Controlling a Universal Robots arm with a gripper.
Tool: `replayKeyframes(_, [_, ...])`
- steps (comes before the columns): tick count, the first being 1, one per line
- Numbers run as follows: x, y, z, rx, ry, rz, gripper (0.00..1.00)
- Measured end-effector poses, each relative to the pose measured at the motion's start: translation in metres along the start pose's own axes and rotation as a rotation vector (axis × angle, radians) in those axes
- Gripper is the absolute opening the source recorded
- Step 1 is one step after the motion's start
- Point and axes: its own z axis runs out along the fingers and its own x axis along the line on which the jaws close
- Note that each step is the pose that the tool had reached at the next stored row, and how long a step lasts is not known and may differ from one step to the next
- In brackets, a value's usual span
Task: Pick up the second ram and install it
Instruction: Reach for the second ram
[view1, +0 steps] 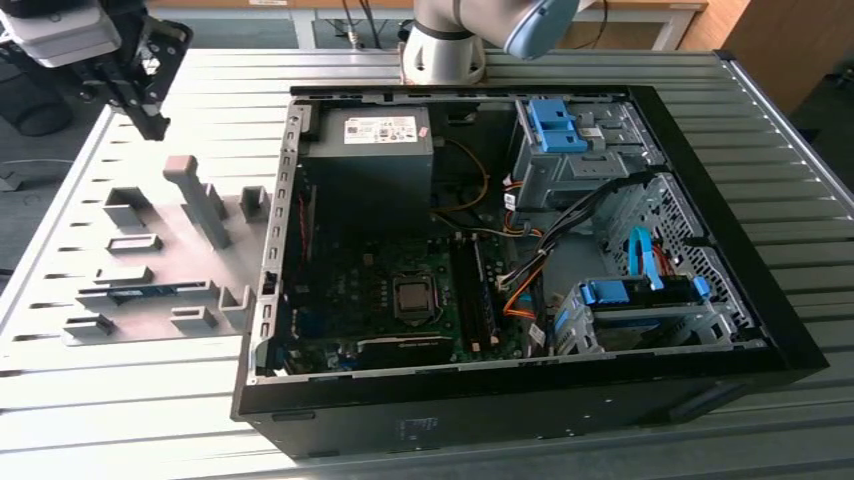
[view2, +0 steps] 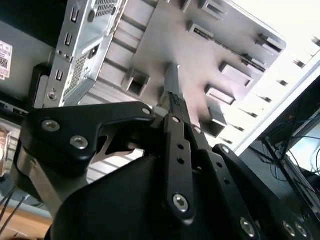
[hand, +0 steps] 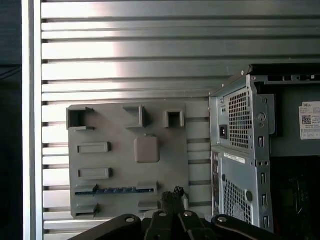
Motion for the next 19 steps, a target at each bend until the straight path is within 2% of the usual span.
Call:
replayKeyframes(3, [0.0108,-0.0008,0.0001,0.0000,0.0002,-0.002,0.11])
replayKeyframes(11, [0.0467,-0.0036,-0.0009,-0.0002,0.0000,-0.002,0.11])
replayKeyframes(15, [0.0548,-0.0108,-0.0013,-0.0002,0.0000,-0.002,0.11])
replayKeyframes(19, [0.0556,-0.0112,-0.0015,0.0000,0.0003,-0.002,0.11])
